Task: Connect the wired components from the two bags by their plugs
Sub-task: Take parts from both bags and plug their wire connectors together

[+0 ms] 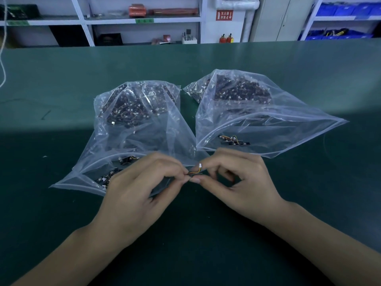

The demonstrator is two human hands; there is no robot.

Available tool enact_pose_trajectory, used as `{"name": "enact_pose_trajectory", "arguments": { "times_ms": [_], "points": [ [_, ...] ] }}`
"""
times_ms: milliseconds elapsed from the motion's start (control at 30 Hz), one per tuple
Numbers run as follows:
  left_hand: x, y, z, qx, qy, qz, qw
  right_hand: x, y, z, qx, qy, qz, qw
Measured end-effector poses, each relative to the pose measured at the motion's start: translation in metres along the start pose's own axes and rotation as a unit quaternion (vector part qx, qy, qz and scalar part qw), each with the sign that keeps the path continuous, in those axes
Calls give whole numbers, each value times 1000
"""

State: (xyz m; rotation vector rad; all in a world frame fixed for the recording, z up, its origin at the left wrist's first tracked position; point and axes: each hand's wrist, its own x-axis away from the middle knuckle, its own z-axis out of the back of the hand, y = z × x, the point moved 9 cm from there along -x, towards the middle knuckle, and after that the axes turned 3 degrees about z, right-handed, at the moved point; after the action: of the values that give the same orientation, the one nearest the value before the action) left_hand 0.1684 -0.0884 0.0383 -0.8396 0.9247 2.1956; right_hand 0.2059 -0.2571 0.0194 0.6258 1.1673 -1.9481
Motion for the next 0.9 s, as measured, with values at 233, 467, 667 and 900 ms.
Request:
{"name": "enact_pose_trajectory", "arguments": {
  "times_ms": [233, 467, 667, 900],
  "points": [
    [3, -12, 1, 11, 29, 6, 1000, 0, 4, 3, -26, 20, -35, 999],
    [4, -12, 0, 4, 22, 7, 1000, -1, 3, 3, -21, 21, -44, 999],
    [4, -10, 1, 1, 22, 2, 1000, 0, 4, 3, -19, 19, -31, 999],
    [4, -7, 1, -7, 23, 0, 1000, -1, 5, 2, -18, 13, -32, 999]
  ]
}}
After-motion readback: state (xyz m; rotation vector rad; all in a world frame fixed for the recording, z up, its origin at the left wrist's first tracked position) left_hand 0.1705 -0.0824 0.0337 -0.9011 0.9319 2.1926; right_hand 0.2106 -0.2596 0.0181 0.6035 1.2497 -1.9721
